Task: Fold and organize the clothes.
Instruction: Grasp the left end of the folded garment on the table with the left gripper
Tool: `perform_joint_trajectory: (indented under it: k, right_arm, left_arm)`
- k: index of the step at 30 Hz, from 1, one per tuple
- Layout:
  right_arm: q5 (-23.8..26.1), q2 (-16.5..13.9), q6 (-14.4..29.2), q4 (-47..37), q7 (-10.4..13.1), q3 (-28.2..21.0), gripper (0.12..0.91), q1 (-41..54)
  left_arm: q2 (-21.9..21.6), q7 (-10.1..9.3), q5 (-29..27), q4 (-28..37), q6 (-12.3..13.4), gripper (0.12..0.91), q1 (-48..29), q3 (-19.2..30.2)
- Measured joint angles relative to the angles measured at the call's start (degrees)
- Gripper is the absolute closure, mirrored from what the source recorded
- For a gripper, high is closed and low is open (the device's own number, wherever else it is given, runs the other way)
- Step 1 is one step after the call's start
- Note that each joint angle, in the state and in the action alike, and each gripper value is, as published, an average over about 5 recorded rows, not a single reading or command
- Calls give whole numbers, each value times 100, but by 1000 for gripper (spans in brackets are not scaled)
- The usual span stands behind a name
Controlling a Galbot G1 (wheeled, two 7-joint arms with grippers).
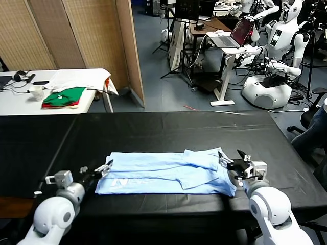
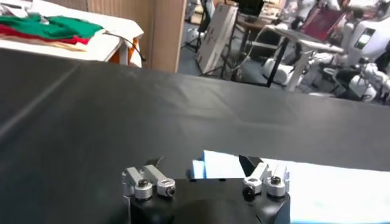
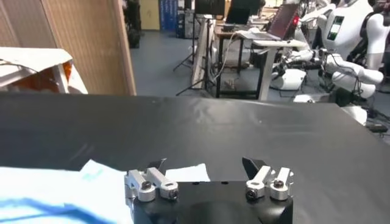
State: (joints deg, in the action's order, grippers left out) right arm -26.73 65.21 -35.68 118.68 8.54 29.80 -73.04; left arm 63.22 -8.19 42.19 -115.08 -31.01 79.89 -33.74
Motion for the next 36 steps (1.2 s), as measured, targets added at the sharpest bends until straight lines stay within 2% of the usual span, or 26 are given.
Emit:
perform_joint_trajectory:
  k: [9, 18, 21, 23, 29, 31, 36]
  right_arm:
    - [-5, -21, -7, 46, 1, -1, 118, -43]
    - [12, -17, -12, 31, -14, -50, 118, -30]
    - [26, -12, -13, 25, -25, -85, 118, -13]
    - [32, -9, -14, 21, -30, -99, 118, 3]
    - [39, -4, -18, 1, -32, -106, 118, 68]
    - [39, -2, -19, -1, -32, -104, 118, 78]
    - [39, 27, -10, -3, -20, -85, 118, 62]
  left_arm:
    - [206, 113, -300, 133, 150, 132, 145, 4]
    - [305, 145, -405, 220, 205, 280, 162, 34]
    - [331, 156, -418, 230, 215, 361, 157, 62]
    - [344, 159, -420, 233, 218, 455, 153, 88]
    - [369, 158, -425, 230, 190, 811, 152, 134]
    - [370, 157, -458, 232, 187, 864, 152, 139]
    - [350, 182, -830, 241, 197, 865, 150, 141]
